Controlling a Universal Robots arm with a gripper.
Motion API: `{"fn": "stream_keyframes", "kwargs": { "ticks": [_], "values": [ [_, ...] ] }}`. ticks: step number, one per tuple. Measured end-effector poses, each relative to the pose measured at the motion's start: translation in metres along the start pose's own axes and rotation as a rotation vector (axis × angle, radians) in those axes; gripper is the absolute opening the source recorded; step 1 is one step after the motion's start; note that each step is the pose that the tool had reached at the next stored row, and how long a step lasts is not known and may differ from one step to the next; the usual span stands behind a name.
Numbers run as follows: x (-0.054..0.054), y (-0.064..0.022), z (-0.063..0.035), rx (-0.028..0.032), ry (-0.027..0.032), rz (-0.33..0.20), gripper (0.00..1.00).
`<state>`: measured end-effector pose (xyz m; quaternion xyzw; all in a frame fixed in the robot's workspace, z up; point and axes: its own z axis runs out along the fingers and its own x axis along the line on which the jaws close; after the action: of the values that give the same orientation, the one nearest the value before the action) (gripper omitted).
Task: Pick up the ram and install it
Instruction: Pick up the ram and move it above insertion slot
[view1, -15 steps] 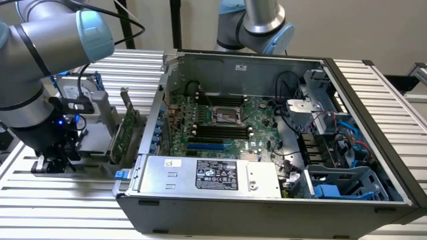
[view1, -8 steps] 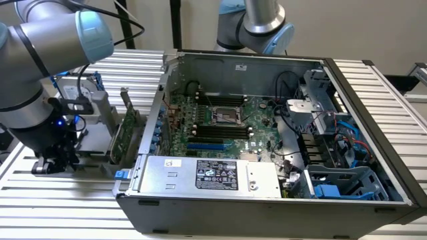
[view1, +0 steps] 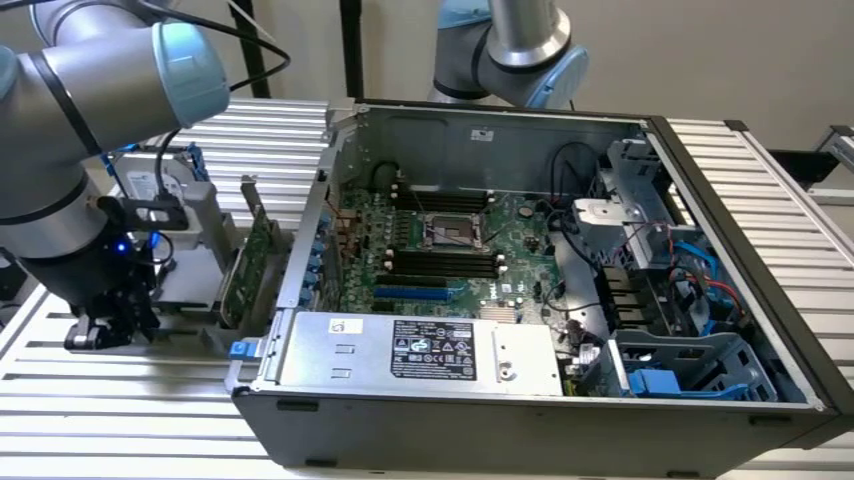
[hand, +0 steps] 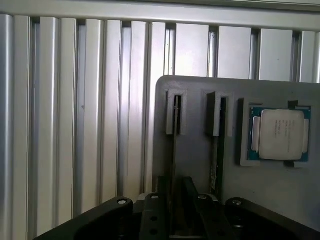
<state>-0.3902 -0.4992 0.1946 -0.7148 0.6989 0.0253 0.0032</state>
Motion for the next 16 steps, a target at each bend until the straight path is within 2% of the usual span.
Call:
{"fn": "stream_keyframes", "kwargs": {
  "ticks": [4, 5, 16],
  "values": [
    [0.0005, -0.0002, -0.0001, -0.0001, 0.0001, 0.000, 1.00],
    [0.0006, -0.0002, -0.0001, -0.0001, 0.0001, 0.000, 0.00],
    [0.0012, -0.0001, -0.0001, -0.0001, 0.0001, 0.000, 0.00]
  ]
}}
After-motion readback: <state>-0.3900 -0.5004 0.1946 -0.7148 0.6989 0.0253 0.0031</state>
